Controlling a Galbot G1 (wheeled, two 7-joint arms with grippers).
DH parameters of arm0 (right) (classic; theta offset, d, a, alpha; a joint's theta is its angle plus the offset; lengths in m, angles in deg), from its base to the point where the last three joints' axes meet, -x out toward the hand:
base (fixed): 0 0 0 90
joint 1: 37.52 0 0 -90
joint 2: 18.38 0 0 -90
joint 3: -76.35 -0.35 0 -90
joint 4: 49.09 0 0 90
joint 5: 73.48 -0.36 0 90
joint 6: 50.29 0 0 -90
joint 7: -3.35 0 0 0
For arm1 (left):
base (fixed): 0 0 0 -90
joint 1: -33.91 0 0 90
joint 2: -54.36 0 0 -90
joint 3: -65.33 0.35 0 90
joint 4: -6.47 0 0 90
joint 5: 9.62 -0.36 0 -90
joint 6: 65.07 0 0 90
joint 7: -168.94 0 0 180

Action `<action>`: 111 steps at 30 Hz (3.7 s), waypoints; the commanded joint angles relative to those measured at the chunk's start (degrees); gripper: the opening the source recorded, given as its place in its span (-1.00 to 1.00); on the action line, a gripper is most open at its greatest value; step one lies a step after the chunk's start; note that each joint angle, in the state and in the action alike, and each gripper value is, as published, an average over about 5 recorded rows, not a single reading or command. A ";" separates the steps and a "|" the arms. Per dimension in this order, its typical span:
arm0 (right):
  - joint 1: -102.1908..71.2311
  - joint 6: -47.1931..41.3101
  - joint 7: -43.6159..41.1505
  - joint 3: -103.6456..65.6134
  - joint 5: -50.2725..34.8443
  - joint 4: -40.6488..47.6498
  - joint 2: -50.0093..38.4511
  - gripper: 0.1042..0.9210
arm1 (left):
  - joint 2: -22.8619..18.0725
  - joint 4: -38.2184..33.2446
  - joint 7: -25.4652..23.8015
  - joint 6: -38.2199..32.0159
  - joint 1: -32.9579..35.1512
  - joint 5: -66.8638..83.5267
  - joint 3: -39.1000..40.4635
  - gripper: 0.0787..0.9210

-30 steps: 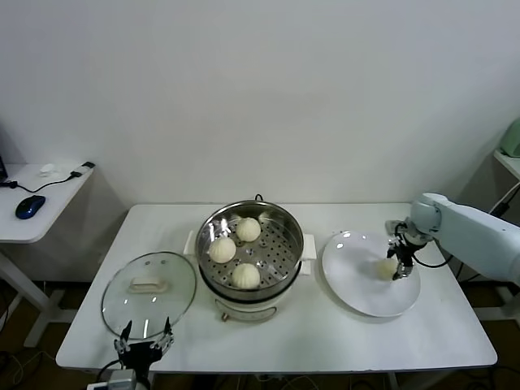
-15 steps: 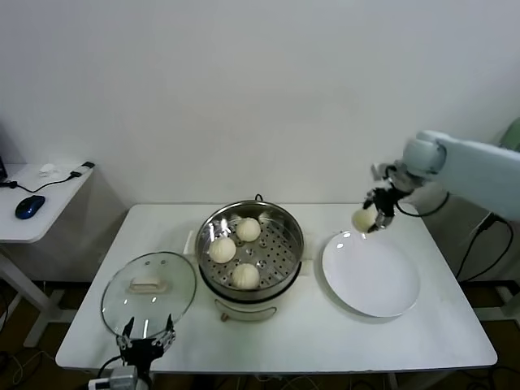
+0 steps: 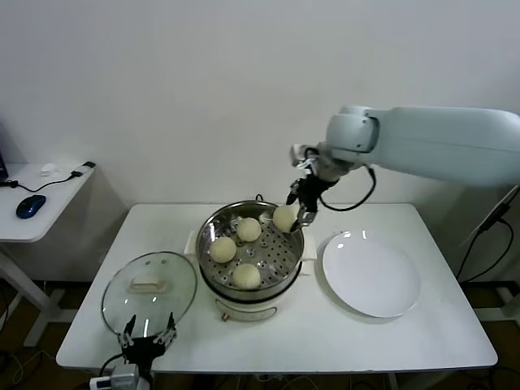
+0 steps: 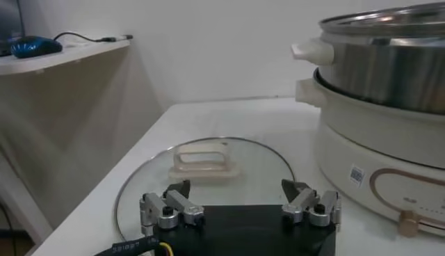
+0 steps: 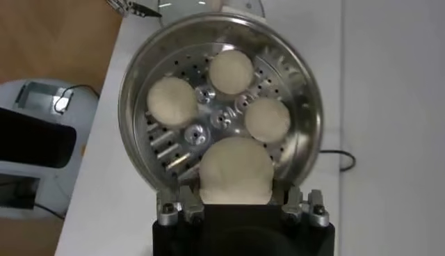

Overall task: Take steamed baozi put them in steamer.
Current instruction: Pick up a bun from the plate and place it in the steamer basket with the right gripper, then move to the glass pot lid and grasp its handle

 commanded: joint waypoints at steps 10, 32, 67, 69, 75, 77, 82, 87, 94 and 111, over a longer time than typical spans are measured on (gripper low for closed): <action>-12.93 -3.52 6.40 0.65 4.29 6.05 6.59 0.41 | -0.20 0.24 0.15 -0.11 0.18 -0.08 0.04 0.77; -9.27 7.21 -3.76 -2.91 -0.21 9.74 4.31 0.76 | -0.66 0.08 0.29 -0.47 0.62 0.11 -0.27 0.77; -128.65 24.49 49.11 -131.02 22.23 -17.78 -10.30 0.76 | 0.17 -1.17 -0.60 -3.56 -1.75 -1.69 0.06 0.77; -132.30 29.10 47.69 -132.38 24.78 -17.06 -6.00 0.76 | 0.20 -0.85 -0.59 -4.29 -2.32 -2.42 -0.09 0.77; -137.72 39.08 46.68 -133.28 29.40 -14.61 3.65 0.76 | 0.65 -0.36 -0.52 -7.26 -2.74 -3.95 -0.18 0.77; -139.09 39.68 46.21 -133.12 30.01 -14.45 6.68 0.76 | 1.07 -0.14 -0.47 -8.73 -2.77 -4.70 -0.23 0.77; -141.36 39.77 45.28 -131.12 31.23 -13.12 11.53 0.76 | 2.07 1.26 -0.35 -11.81 -3.35 -6.59 -0.47 0.77; -141.93 39.00 45.73 -128.76 33.62 -11.56 13.40 0.76 | 2.53 1.96 -0.51 -12.64 -3.58 -7.49 -0.30 0.77; -141.54 36.12 47.51 -128.08 33.18 -12.48 12.70 0.76 | 2.72 5.09 3.64 -15.41 -4.78 -19.62 -0.71 0.77; -138.13 29.90 50.04 -127.34 31.36 -15.90 11.05 0.76 | 9.53 21.77 15.92 -17.72 -8.29 -83.22 -3.13 0.77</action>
